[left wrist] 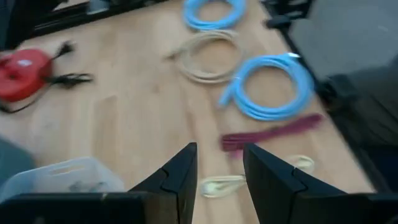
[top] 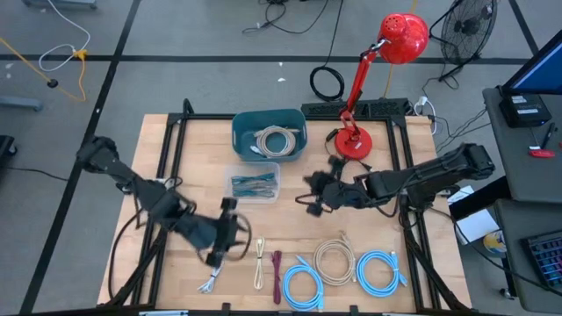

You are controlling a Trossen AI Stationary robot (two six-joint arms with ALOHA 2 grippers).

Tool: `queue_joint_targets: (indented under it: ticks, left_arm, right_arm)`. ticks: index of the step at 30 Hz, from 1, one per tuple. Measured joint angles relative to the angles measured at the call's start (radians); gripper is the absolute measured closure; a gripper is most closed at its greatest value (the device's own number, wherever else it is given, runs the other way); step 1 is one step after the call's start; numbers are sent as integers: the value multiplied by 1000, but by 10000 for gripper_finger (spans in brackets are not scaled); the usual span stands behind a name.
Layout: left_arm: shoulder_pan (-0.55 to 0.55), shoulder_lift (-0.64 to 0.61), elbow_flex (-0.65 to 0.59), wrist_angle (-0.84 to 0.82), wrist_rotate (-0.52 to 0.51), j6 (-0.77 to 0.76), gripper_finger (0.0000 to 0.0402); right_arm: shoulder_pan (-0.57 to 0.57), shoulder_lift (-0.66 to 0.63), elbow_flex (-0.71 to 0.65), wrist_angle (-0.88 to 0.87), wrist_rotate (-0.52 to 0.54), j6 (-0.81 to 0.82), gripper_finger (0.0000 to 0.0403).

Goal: Pick & Place USB Port
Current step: Put the light brown USB cable into the dark blue bin

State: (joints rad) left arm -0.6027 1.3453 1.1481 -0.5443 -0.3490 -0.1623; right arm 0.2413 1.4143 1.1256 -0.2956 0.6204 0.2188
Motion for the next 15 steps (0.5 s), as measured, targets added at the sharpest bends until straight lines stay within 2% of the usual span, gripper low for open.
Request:
queue_joint_targets:
  ticks: [4,9,11,15]
  left_arm:
    - [-101,14,-12,-48,-73,-60,268]
    - [-155,17,-21,-125,-167,-120,268]
    - [-160,16,-20,-138,-186,-158,268]
    - [-162,16,-20,-188,-207,-206,268]
  right_arm:
    - [7,0,-25,1,-256,126,394]
    - [85,0,-27,-41,-454,297,394]
    - [126,0,-27,-57,-496,373,394]
    - [209,5,-27,-143,-494,515,394]
